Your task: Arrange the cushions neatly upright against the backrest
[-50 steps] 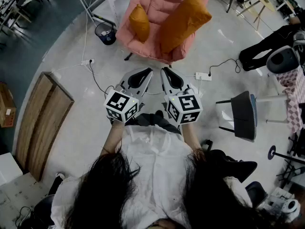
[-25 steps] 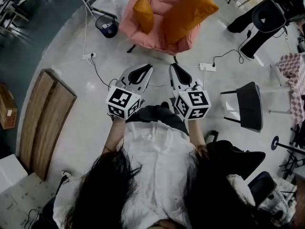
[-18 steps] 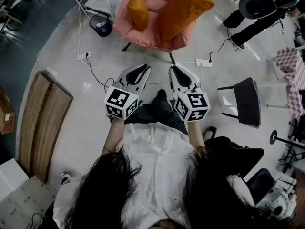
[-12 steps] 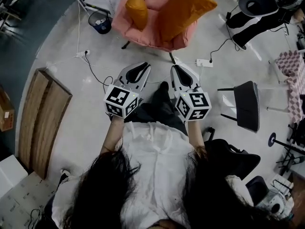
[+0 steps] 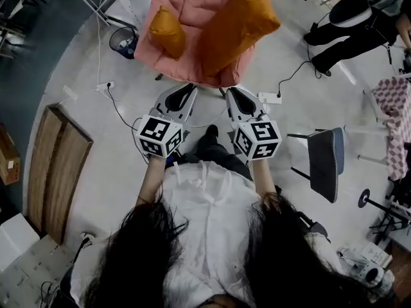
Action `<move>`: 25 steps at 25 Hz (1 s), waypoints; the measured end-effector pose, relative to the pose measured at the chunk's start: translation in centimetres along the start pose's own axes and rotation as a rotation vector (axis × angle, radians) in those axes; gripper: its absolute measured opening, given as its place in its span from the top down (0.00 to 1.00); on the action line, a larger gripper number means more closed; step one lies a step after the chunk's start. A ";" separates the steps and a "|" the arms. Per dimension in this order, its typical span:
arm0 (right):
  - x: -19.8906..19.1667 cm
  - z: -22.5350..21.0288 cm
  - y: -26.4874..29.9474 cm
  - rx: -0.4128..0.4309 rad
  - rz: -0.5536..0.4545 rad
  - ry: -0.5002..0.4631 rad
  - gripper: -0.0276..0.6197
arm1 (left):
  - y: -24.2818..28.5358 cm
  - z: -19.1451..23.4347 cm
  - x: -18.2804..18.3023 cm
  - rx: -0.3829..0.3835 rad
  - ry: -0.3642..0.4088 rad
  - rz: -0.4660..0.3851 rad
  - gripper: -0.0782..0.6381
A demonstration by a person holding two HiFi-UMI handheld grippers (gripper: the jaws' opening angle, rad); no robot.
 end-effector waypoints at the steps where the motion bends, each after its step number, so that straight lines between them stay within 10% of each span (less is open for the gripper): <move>1: 0.4 -1.2 0.3 0.003 0.001 0.002 0.89 | 1.1 -0.1 0.4 0.004 0.002 0.004 0.84; 25: 3.3 -12.5 7.1 -0.062 0.049 0.092 0.89 | 14.2 3.9 7.1 -0.057 0.077 0.072 0.84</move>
Point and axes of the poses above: the fingertips, and each gripper's own axes: y forward along the fingers, z to its left, x out of its top, the point moved 8 cm from there along -y, backward along the fingers, and after that the axes turned 10 degrees about z, right-handed, at the moved point
